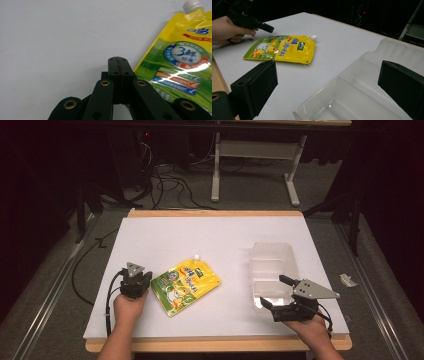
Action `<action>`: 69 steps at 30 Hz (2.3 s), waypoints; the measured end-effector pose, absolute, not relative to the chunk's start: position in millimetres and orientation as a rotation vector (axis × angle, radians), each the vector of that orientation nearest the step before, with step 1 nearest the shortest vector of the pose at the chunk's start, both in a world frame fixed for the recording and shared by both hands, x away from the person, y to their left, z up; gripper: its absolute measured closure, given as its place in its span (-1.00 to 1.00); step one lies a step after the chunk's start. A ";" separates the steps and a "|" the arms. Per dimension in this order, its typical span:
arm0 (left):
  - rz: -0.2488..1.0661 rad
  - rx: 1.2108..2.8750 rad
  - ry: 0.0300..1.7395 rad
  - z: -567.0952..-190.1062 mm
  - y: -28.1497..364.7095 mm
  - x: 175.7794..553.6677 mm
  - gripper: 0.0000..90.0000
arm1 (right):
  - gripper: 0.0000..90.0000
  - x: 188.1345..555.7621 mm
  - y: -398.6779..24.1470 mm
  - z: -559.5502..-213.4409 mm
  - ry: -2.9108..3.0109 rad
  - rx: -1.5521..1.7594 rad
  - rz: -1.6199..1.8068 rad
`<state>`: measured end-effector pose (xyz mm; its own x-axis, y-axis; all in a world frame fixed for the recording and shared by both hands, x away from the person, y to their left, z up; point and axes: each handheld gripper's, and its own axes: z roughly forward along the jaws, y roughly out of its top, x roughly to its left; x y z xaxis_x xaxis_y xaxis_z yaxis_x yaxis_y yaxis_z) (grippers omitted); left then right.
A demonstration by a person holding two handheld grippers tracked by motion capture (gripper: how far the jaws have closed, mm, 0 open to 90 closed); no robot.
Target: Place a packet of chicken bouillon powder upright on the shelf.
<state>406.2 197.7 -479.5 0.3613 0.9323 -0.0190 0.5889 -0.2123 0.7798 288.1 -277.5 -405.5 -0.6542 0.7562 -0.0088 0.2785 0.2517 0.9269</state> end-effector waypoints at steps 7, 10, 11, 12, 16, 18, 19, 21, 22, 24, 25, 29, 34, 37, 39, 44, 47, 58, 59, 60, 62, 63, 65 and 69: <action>0.547 1.927 1.345 -483.2 198.3 409.4 1.00 | -0.92 287.2 -277.7 -405.8 2.073 0.934 1.381; 0.515 1.941 1.321 -483.6 197.2 408.4 1.00 | -0.92 286.7 -278.2 -405.2 2.067 0.937 1.393; 0.496 1.945 1.319 -483.3 196.3 407.1 1.00 | -0.91 286.3 -278.1 -404.9 2.066 0.940 1.394; 0.496 1.945 1.319 -483.3 196.3 407.1 1.00 | -0.91 286.3 -278.1 -404.9 2.066 0.940 1.394; 0.468 1.932 1.300 -483.4 192.5 401.6 1.00 | -0.90 286.1 -277.8 -404.8 2.067 0.933 1.393; 0.468 1.961 1.272 -481.9 194.7 398.7 1.00 | -0.90 286.2 -277.7 -405.0 2.069 0.934 1.394; 0.468 1.965 1.265 -481.7 194.5 397.7 1.00 | -0.90 286.2 -277.6 -405.1 2.070 0.934 1.393; 0.464 1.965 1.264 -481.6 194.3 396.4 1.00 | -0.90 286.0 -277.4 -405.1 2.070 0.936 1.393; 0.462 1.961 1.263 -481.8 193.6 394.5 1.00 | -0.90 286.1 -277.5 -405.1 2.071 0.931 1.390; 0.438 1.969 1.251 -481.1 191.5 388.8 1.00 | -0.89 285.8 -277.2 -405.0 2.072 0.931 1.387; 0.438 1.969 1.251 -481.1 191.5 388.8 1.00 | -0.89 285.8 -277.2 -405.0 2.072 0.931 1.387; 0.402 1.995 1.202 -479.0 185.6 376.3 1.00 | -0.88 286.0 -276.7 -405.0 2.073 0.934 1.391; 0.432 1.994 1.174 -474.3 181.7 374.3 1.00 | -0.88 286.7 -275.0 -404.5 2.072 0.922 1.401; 0.540 1.944 1.192 -470.0 180.4 379.7 1.00 | -0.88 286.5 -275.2 -404.0 2.071 0.922 1.401; 0.601 1.915 1.218 -469.8 181.5 387.9 1.00 | -0.87 286.6 -276.2 -404.2 2.070 0.926 1.403; 0.580 1.968 1.297 -483.8 187.9 406.8 1.00 | -0.87 286.8 -278.2 -405.0 2.072 0.933 1.404; 0.534 1.957 1.299 -483.3 189.9 408.0 1.00 | -0.87 286.5 -279.1 -405.2 2.071 0.933 1.401; 0.362 1.968 1.223 -483.7 189.2 391.8 1.00 | -0.86 285.7 -274.8 -405.7 2.083 0.925 1.390; 0.362 1.968 1.223 -483.7 189.2 391.8 1.00 | -0.86 285.7 -274.8 -405.7 2.083 0.925 1.390; 0.350 1.997 1.192 -482.8 184.4 385.8 1.00 | -0.86 285.4 -274.1 -406.0 2.085 0.927 1.390; 0.341 2.023 1.162 -481.9 178.0 379.4 1.00 | -0.86 285.0 -274.2 -405.9 2.085 0.927 1.392; 0.341 2.023 1.162 -481.9 178.0 379.4 1.00 | -0.86 285.0 -274.2 -405.9 2.085 0.927 1.392; 0.330 2.056 1.127 -480.4 170.8 373.7 1.00 | -0.86 284.8 -275.4 -404.9 2.080 0.918 1.390; 0.314 2.097 1.068 -478.9 156.1 364.8 1.00 | -0.86 284.1 -276.4 -403.6 2.072 0.921 1.399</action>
<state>364.8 156.1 -478.9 0.6220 0.7750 -0.1117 0.5917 -0.3718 0.7153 284.1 -276.4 -403.6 -0.6623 0.7491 -0.0146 0.2666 0.2538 0.9298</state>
